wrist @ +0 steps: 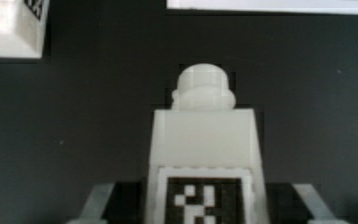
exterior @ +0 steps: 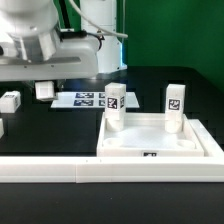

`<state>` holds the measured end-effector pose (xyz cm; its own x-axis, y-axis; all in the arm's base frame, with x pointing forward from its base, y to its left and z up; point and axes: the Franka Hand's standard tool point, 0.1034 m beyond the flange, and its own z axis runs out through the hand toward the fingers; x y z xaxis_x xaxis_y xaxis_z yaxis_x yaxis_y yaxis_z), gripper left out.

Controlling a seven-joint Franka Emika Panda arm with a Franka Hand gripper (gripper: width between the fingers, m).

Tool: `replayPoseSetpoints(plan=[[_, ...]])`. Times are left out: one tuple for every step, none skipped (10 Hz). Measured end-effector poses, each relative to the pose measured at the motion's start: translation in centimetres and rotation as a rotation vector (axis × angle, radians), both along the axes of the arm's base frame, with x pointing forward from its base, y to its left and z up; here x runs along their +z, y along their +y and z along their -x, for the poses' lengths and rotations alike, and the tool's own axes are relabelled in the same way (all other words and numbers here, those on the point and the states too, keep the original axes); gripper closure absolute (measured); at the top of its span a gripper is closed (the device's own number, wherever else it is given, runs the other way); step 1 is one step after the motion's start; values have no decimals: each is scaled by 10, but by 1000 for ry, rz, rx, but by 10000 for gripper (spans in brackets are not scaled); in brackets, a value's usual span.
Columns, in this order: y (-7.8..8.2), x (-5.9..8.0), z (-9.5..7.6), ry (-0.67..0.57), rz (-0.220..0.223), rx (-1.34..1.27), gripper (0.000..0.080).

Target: Assemble square table

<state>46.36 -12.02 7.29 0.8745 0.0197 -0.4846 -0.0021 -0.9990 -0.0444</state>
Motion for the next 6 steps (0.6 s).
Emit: replayPoseSetpoints(plan=[[0,9,-16,-103,2,-5,514],[-3,8,-17,-187,12,-3,514],[-5,7,-15,-244,25,-4,514],[-6,7,-16,-280,34,-3,514],[-9,7,-22,-362,49,2,514],[-6,7,-23,-410,53,-5,514]])
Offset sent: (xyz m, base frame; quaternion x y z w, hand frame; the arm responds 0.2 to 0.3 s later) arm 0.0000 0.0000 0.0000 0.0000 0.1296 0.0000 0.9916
